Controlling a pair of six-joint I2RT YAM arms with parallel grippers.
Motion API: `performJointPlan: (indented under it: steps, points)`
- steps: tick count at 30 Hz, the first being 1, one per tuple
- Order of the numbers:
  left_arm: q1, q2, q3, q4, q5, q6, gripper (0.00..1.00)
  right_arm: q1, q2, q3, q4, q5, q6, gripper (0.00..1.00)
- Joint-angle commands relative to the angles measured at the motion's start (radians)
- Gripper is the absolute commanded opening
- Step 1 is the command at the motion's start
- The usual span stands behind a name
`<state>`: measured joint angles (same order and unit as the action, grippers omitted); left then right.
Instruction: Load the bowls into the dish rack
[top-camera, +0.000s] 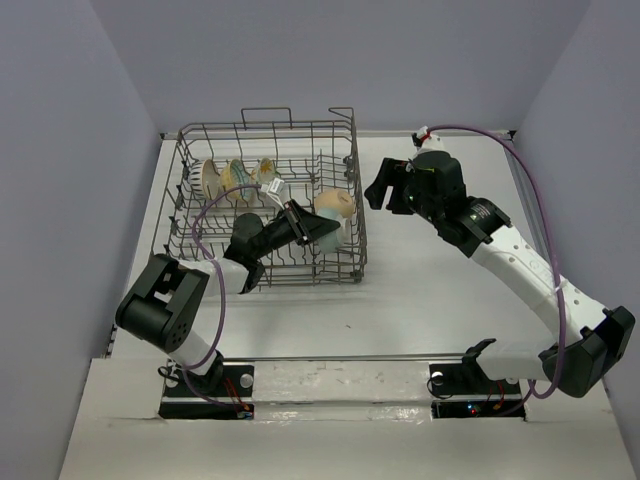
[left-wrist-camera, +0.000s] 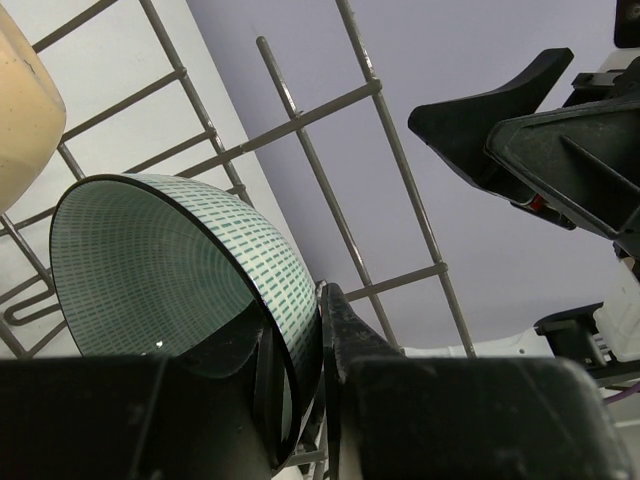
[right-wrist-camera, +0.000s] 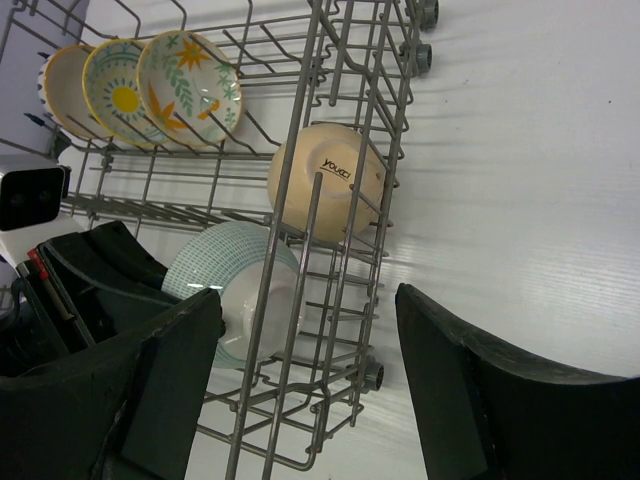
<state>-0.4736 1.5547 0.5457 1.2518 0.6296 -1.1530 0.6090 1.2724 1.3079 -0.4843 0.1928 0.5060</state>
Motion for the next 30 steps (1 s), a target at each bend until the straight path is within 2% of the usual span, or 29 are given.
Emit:
performJointPlan:
  steps: [1, 15, 26, 30]
  points:
    - [-0.003, -0.045, 0.034, 0.201, 0.013, 0.018, 0.0, -0.003, -0.007, -0.002, 0.058, -0.004, 0.008, 0.76]
    - [-0.003, 0.038, -0.007, 0.267, 0.016, -0.016, 0.0, -0.003, 0.002, 0.002, 0.055, -0.009, 0.002, 0.76]
    - [-0.003, 0.062, -0.013, 0.245, 0.005, 0.006, 0.0, -0.003, 0.019, 0.005, 0.055, -0.01, -0.001, 0.76]
    - [-0.002, 0.054, -0.013, 0.193, -0.005, 0.03, 0.03, -0.003, 0.019, 0.002, 0.055, -0.007, -0.003, 0.76]
